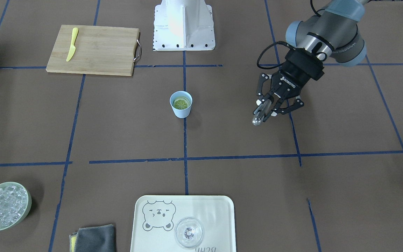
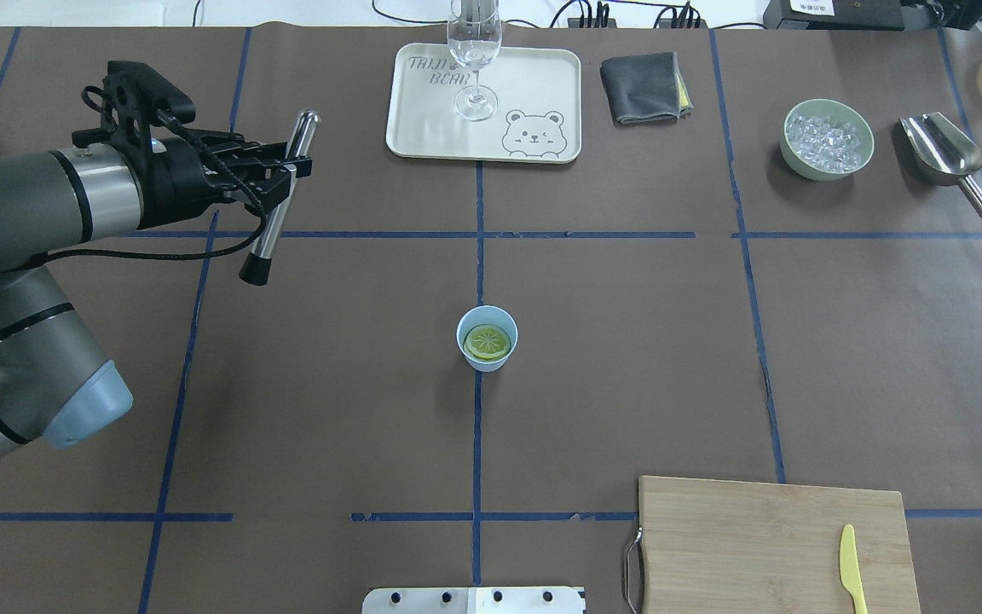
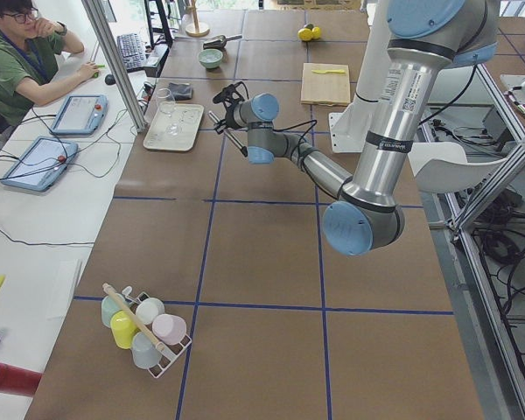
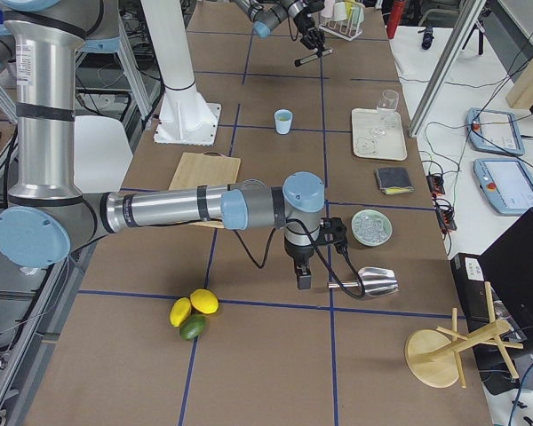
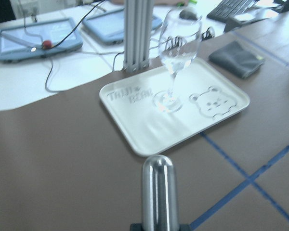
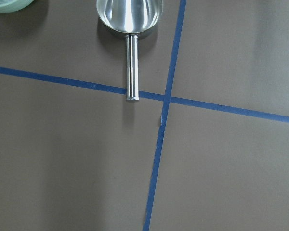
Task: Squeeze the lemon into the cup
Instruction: 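Carry the muddler rod with the left gripper over the blue cup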
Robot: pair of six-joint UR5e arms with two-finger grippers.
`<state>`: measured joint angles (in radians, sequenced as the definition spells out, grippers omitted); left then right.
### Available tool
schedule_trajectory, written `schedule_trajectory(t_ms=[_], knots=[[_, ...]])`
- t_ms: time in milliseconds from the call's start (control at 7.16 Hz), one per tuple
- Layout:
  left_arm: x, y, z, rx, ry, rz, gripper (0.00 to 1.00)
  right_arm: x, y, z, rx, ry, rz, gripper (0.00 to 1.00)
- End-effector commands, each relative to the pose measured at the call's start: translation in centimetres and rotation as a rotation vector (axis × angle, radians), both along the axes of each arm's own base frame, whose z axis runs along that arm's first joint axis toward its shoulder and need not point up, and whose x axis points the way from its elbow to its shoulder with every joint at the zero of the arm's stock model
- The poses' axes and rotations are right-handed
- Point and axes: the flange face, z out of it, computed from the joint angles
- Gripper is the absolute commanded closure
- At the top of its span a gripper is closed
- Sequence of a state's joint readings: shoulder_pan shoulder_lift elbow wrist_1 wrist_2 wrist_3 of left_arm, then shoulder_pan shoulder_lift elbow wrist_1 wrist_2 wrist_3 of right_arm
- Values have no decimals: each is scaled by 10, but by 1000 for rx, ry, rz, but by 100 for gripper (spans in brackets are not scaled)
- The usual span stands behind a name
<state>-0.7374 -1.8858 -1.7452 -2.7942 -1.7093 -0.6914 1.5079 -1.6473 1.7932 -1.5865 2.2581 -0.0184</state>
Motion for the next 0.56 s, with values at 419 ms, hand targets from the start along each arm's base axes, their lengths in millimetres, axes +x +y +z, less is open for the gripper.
schedule_trajectory(t_ms=[419], knots=[[97, 65, -66, 446, 395, -93, 100, 0, -1, -1, 3, 1, 0, 0]])
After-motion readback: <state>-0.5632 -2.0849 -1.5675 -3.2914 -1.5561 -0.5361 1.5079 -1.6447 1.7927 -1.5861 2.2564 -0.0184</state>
